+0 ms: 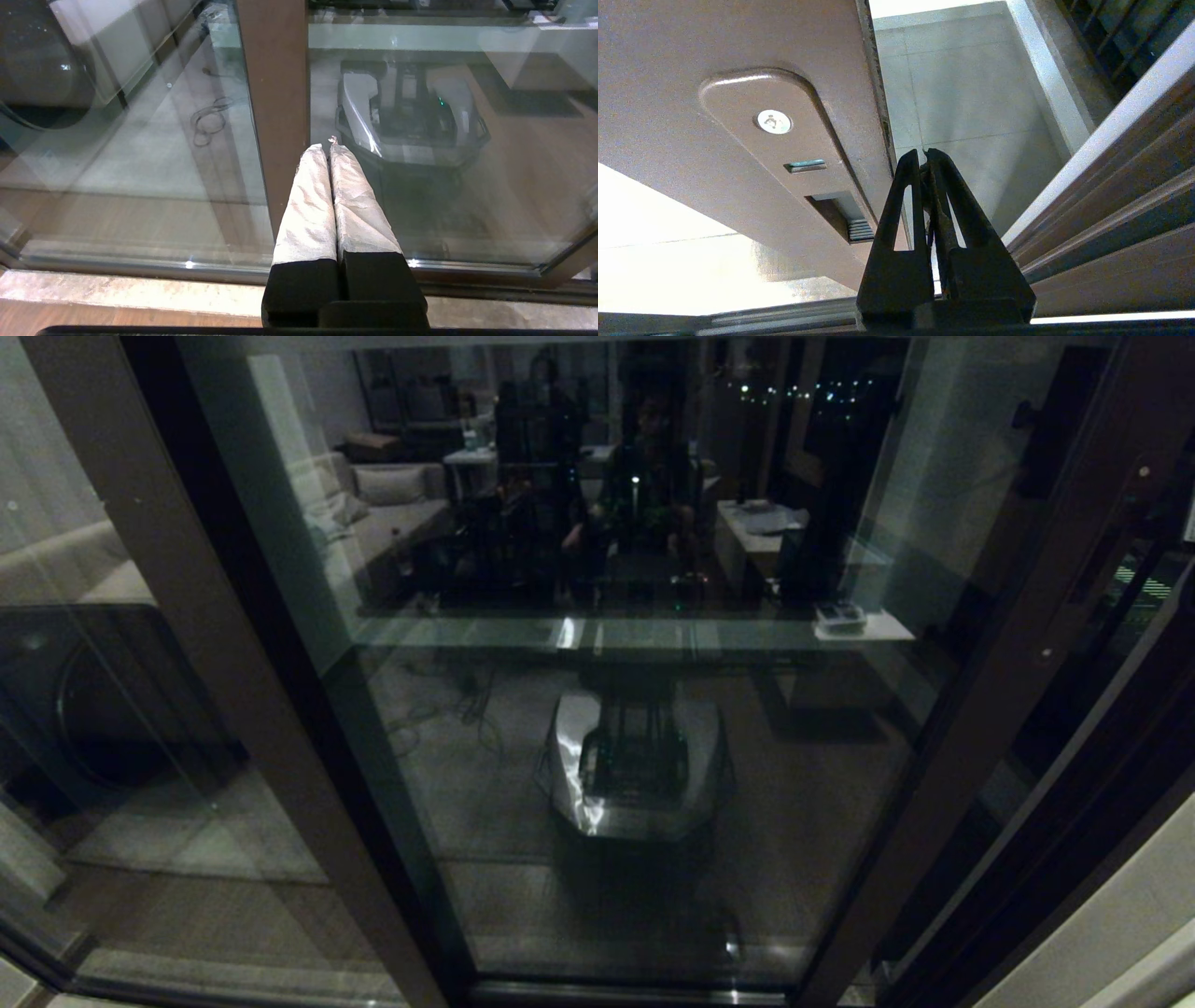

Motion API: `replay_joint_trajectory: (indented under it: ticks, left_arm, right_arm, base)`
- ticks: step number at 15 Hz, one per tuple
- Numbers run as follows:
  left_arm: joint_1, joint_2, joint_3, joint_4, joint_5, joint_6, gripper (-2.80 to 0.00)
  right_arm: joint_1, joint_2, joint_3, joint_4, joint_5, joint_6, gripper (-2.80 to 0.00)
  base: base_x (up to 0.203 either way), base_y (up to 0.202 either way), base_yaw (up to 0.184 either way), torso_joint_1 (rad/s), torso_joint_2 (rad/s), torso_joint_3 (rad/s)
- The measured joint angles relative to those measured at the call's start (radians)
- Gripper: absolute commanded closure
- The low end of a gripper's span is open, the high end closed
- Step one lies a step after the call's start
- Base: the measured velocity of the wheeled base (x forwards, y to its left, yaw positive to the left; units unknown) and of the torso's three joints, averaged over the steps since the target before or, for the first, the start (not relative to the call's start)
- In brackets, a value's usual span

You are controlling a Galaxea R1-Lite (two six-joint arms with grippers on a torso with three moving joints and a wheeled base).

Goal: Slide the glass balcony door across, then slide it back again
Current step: Open the slid door

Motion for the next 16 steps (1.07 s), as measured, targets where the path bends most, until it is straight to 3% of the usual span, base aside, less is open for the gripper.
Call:
replay_joint_trajectory:
  ticks: [9,12,16]
  left_arm:
    - [0.001,0.0,0.0,0.0,0.0,0.0,0.0]
    - [0.0,0.0,0.0,0.0,0.0,0.0,0.0]
    - [0.0,0.0,0.0,0.0,0.0,0.0,0.0]
  right_arm:
    - [0.039,-0.014,0.014,0.003,0.0,0.014,0.0]
    - [0.072,-0.017,0.017,0.003,-0.074,0.02,0.0]
    - [0.105,-0.023,0.028,0.0,-0.09,0.026,0.0]
  base:
    - [0.0,0.0,0.0,0.0,0.0,0.0]
    - [0.0,0.0,0.0,0.0,0.0,0.0]
    - [0.0,0.0,0.0,0.0,0.0,0.0]
